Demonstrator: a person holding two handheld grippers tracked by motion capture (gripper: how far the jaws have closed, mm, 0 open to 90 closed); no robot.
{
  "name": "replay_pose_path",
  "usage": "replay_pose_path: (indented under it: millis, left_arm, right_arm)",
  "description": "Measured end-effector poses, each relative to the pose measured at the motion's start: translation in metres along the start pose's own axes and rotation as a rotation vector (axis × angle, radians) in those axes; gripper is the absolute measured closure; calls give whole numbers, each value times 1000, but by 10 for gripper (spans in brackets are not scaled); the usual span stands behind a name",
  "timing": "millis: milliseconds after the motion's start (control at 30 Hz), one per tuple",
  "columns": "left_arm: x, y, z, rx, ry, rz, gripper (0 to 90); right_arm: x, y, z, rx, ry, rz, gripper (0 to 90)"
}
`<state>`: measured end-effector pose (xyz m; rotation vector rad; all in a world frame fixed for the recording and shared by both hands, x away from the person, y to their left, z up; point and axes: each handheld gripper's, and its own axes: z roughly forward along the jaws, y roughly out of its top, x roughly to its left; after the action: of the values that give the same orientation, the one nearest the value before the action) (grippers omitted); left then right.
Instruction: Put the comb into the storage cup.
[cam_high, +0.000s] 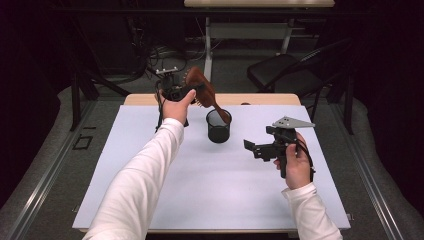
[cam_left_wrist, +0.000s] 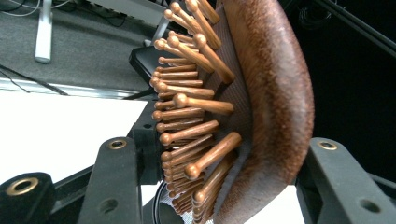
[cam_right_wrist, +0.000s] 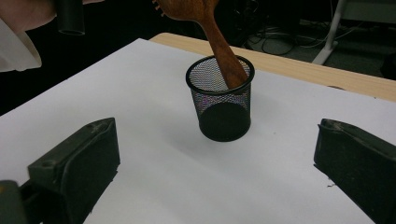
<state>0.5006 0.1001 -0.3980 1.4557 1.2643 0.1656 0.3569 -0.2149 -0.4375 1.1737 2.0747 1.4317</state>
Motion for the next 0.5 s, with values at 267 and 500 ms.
replay_pose_path:
  millis: [267,500]
  left_arm:
    - [1,-4,5,14,15,7,500]
    - [6,-9,8,23,25,0,500]
  right_arm:
    - [0,0,0,0,3,0,0]
    - [-1,-1,0,3,4,3,2]
